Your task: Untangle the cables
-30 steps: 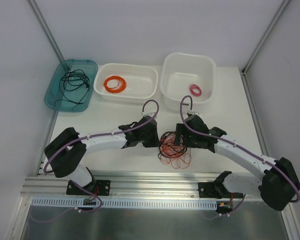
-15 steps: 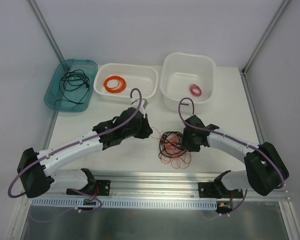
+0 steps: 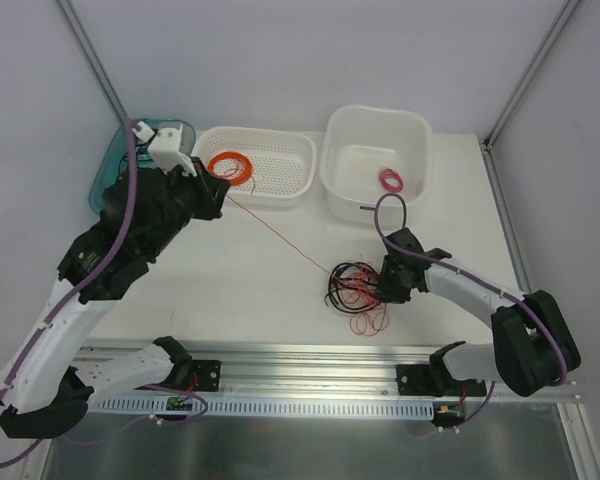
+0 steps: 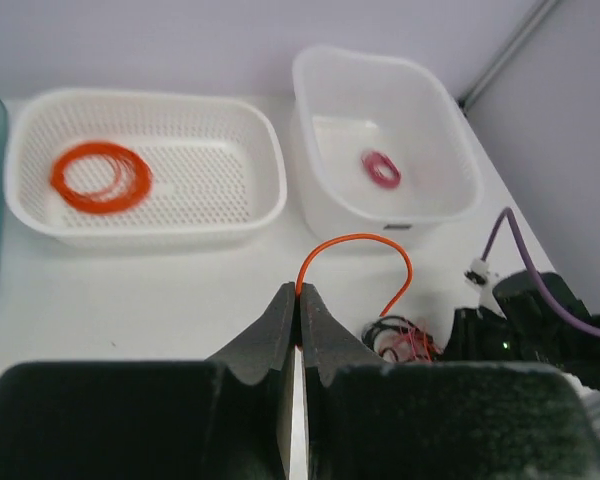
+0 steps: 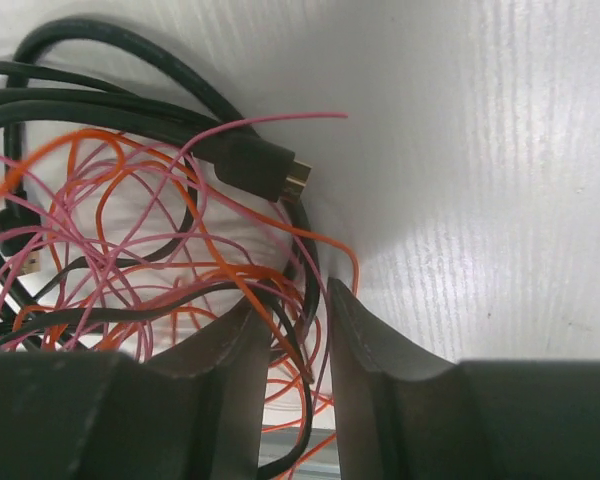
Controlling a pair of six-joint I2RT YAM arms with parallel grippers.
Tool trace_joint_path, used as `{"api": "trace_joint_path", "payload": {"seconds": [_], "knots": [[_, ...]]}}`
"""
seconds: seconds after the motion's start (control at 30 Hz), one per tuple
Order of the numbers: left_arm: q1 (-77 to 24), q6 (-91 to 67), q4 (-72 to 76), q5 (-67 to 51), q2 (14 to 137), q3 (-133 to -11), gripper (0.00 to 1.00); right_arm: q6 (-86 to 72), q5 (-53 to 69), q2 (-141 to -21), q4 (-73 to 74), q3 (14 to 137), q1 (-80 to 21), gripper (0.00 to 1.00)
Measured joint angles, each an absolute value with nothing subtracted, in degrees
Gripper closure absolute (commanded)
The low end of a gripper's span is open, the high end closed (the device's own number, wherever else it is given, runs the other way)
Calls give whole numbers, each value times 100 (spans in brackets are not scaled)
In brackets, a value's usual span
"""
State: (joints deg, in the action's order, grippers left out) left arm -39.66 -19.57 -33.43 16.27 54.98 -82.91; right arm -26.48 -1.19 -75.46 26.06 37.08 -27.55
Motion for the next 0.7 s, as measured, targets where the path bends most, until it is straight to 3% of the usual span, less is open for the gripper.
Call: {"api": "trace_joint_path", "payload": {"seconds": [0.4, 0.7], "knots": [[-3927, -357, -4010, 2838, 6276, -11675, 100, -2606, -56, -7452, 2639, 3616, -2521, 69], [-3924, 602, -3760, 3352, 6805, -13358, 100, -2563, -58, -7437, 2665, 3588, -2453, 68]]}}
